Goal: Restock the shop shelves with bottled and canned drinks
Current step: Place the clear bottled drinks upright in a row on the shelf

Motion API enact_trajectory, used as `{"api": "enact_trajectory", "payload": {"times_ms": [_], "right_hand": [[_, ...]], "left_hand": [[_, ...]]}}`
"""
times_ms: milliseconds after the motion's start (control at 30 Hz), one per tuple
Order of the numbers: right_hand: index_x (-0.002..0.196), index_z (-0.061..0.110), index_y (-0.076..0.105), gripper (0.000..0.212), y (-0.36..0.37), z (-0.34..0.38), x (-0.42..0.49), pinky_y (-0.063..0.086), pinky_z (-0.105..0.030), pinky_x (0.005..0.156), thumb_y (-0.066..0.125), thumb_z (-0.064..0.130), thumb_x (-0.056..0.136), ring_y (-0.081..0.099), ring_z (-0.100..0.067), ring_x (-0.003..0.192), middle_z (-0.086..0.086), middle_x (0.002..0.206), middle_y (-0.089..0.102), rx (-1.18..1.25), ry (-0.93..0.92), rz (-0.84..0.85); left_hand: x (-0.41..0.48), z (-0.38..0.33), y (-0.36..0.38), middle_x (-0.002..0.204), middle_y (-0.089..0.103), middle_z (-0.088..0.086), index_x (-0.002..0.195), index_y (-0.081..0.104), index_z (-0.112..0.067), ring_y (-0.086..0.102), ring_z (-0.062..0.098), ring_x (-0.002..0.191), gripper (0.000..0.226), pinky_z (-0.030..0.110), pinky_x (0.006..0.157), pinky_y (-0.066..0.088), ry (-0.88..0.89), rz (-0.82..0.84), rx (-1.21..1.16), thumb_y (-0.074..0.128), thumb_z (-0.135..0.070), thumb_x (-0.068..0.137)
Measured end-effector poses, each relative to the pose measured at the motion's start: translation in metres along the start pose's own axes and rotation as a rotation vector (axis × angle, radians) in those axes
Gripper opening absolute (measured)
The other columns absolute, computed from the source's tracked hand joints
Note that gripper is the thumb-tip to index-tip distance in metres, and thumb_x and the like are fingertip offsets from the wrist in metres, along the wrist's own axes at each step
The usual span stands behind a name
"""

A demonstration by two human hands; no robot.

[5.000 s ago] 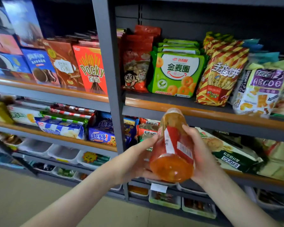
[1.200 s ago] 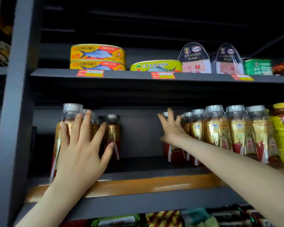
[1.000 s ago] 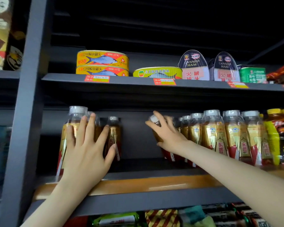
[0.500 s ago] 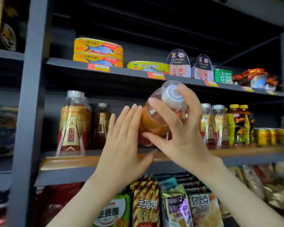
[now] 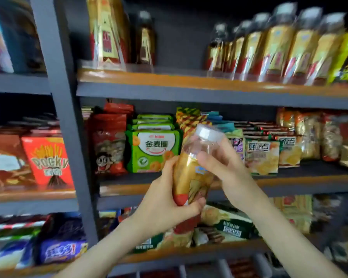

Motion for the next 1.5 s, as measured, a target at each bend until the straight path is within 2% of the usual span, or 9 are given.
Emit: {"api": "enact_trajectory", "payload": {"times_ms": [233,300,367,500,567,800,1133,1267,1500], "right_hand": [[0.120,0.030,0.057,0.045,0.033,-0.112,-0.049,0.052,-0.018,0.080,0.057,0.041,0.077,0.066,-0.002,0.100,0.016,0.107,0.071,0.135,0.365,0.012],[0.120,0.033,0.057,0.042,0.042,-0.138,-0.063,0.053,-0.023,0.085,0.056,0.045,0.080,0.067,-0.002,0.099,0.015,0.110,0.070,0.149,0.482,0.055],[0.113,0.039,0.057,0.028,0.048,-0.164,-0.078,0.048,-0.021,0.086,0.054,0.048,0.086,0.063,0.008,0.094,0.025,0.111,0.065,0.114,0.618,0.077],[0.132,0.034,0.051,0.085,0.070,-0.214,-0.116,0.053,-0.046,0.090,0.068,0.076,0.061,0.061,-0.015,0.113,0.007,0.131,0.060,0.087,0.921,0.160],[0.129,0.027,0.056,0.067,0.088,-0.228,-0.135,0.058,-0.040,0.072,0.070,0.062,0.073,0.069,-0.020,0.096,-0.004,0.117,0.068,0.194,1.060,0.206],[0.111,0.008,0.066,0.040,0.124,-0.251,-0.177,0.058,-0.037,0.074,0.066,0.037,0.083,0.071,-0.028,0.085,-0.017,0.101,0.073,0.523,1.324,0.136],[0.120,0.005,0.065,0.058,0.137,-0.244,-0.171,0.052,-0.042,0.088,0.050,0.053,0.090,0.065,-0.027,0.097,-0.014,0.104,0.068,0.806,1.149,0.120],[0.125,0.013,0.063,0.054,0.130,-0.248,-0.166,0.043,-0.046,0.101,0.052,0.053,0.091,0.063,-0.027,0.114,-0.011,0.120,0.067,0.625,1.099,0.256],[0.123,0.019,0.055,0.057,0.129,-0.246,-0.148,0.050,-0.043,0.097,0.070,0.035,0.071,0.065,-0.024,0.108,-0.005,0.113,0.069,0.293,0.912,0.411]], "left_hand": [[-0.067,0.090,0.033,0.098,0.072,0.005,0.122,0.060,-0.009,0.070,0.013,0.086,0.061,0.026,0.082,0.051,-0.649,0.092,-0.580,0.076,-0.032,0.067],[-0.091,0.097,0.041,0.093,0.065,0.005,0.132,0.050,0.004,0.063,-0.004,0.056,0.046,0.006,0.056,0.045,-0.638,0.124,-0.652,0.062,-0.015,0.092],[-0.112,0.113,0.045,0.121,0.061,0.013,0.138,0.038,0.010,0.066,0.000,0.073,0.044,0.011,0.052,0.044,-0.780,0.063,-0.816,0.049,-0.008,0.099],[-0.133,0.149,0.057,0.104,0.073,0.009,0.100,0.077,-0.011,0.069,0.017,0.099,0.044,0.026,0.082,0.054,-1.063,0.140,-0.625,0.079,-0.031,0.060],[-0.159,0.160,0.055,0.108,0.072,0.009,0.117,0.067,-0.013,0.069,0.025,0.102,0.071,0.042,0.096,0.052,-1.107,0.131,-0.612,0.082,-0.046,0.056],[-0.195,0.168,0.047,0.090,0.067,-0.003,0.113,0.055,-0.028,0.066,0.010,0.075,0.016,0.021,0.064,0.055,-1.157,0.104,-0.366,0.045,-0.034,0.101],[-0.225,0.162,0.079,0.121,0.067,0.014,0.125,0.058,-0.012,0.066,0.030,0.108,0.079,0.045,0.089,0.055,-1.188,0.057,-1.150,0.087,-0.046,0.060],[-0.222,0.170,0.064,0.100,0.074,0.007,0.089,0.079,-0.019,0.072,0.021,0.090,0.062,0.037,0.080,0.059,-1.097,0.026,-1.033,0.093,-0.052,0.037],[-0.219,0.180,0.031,0.108,0.069,-0.009,0.129,0.049,-0.024,0.069,0.010,0.097,0.061,0.032,0.088,0.056,-0.996,0.165,-0.230,0.079,-0.031,0.077]]}}
Point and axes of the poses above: each hand's wrist, its own x-axis towards the middle knuckle, its own y-axis out of the palm, z = x × y, the point moved 10 cm from there along x, towards the middle knuckle
